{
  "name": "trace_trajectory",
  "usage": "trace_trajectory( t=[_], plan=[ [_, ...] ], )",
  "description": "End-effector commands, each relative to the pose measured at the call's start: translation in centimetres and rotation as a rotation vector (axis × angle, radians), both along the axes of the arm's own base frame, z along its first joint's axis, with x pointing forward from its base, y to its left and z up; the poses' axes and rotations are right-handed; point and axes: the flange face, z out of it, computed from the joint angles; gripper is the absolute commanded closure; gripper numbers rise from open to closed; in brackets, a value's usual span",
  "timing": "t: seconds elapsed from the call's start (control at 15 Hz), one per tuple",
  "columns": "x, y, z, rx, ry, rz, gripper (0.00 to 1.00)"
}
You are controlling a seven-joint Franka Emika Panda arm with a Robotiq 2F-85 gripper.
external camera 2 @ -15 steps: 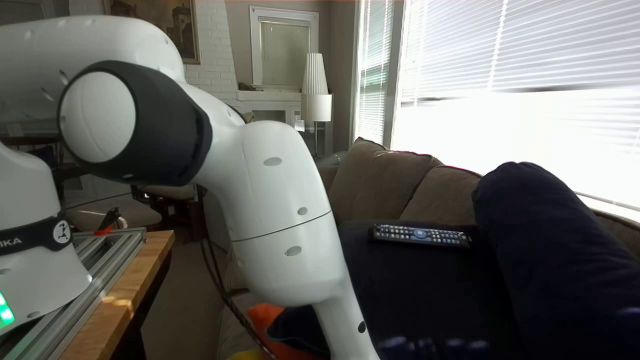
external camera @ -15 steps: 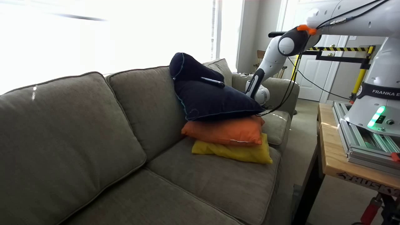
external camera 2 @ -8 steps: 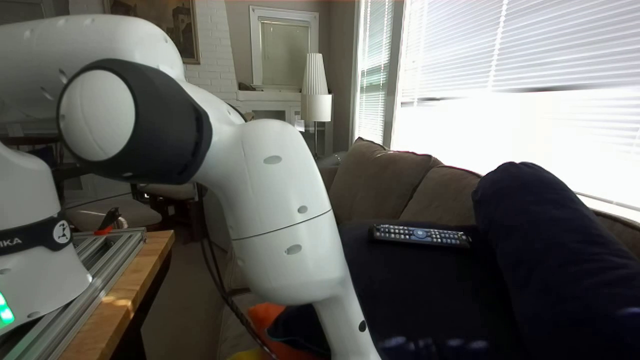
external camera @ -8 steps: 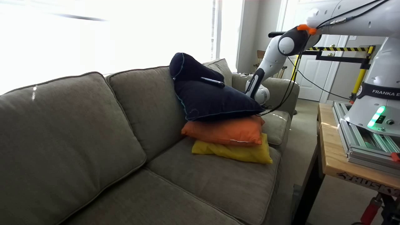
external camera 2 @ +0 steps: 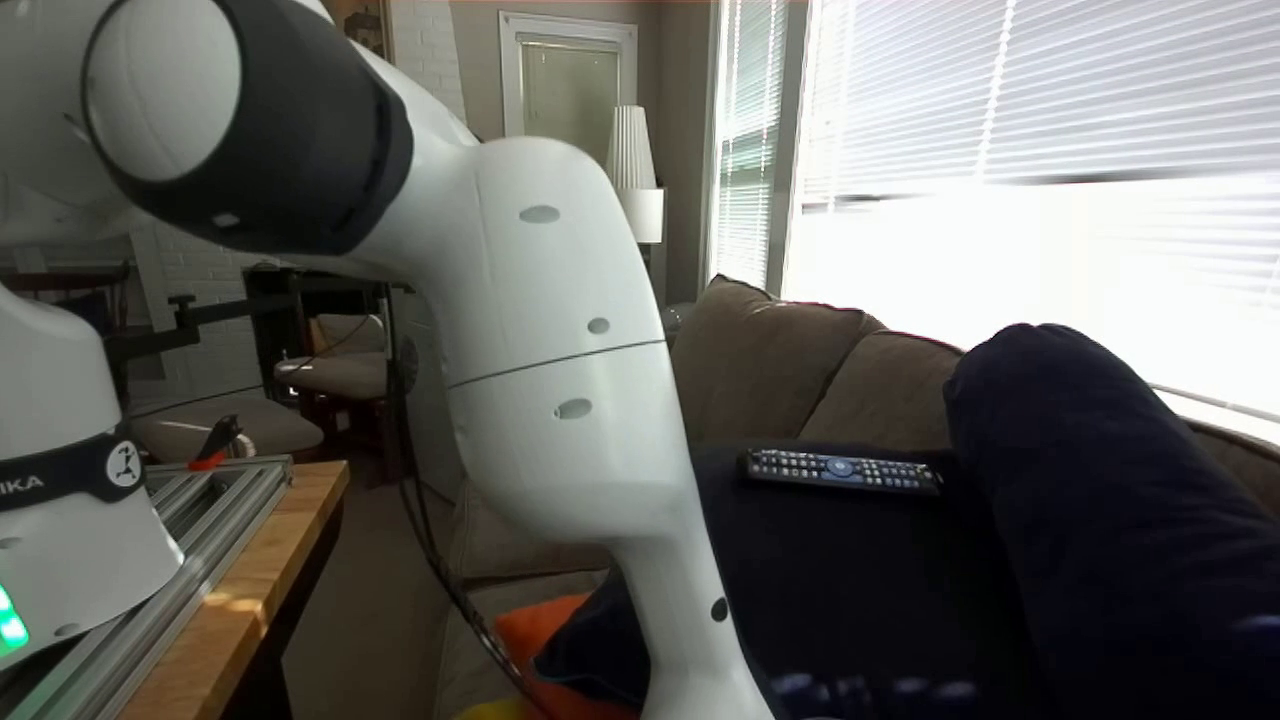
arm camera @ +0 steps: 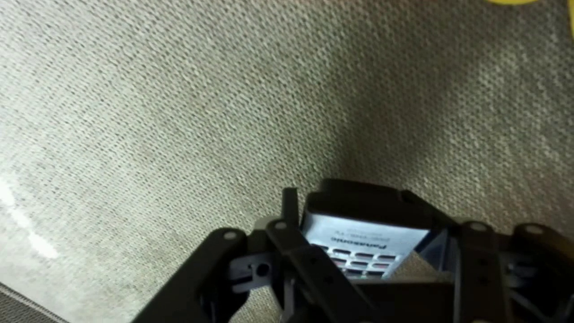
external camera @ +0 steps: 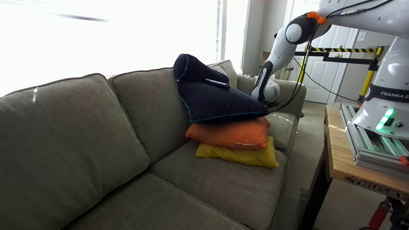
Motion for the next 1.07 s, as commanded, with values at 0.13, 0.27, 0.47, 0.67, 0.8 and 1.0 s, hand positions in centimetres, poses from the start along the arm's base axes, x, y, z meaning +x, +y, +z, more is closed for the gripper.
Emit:
trace_trajectory(
  t=[0.13, 0.27, 0.47, 0.67, 0.8, 1.0],
  plan=[
    [-3.0, 0.6, 4.5, -0.006, 0.006, 0.051, 0.68],
    [-3.3, 0.8, 5.8, -0.011, -0.005, 0.068, 0.68],
    [-4.0, 1.4, 7.6, -0.024, -0.035, 0.095, 0.68],
    [-4.5, 2.1, 9.3, -0.036, -0.059, 0.126, 0.68],
    [-4.8, 2.6, 10.1, -0.048, -0.079, 0.144, 0.68],
    [-5.2, 3.2, 11.5, -0.051, -0.096, 0.168, 0.68]
  ],
)
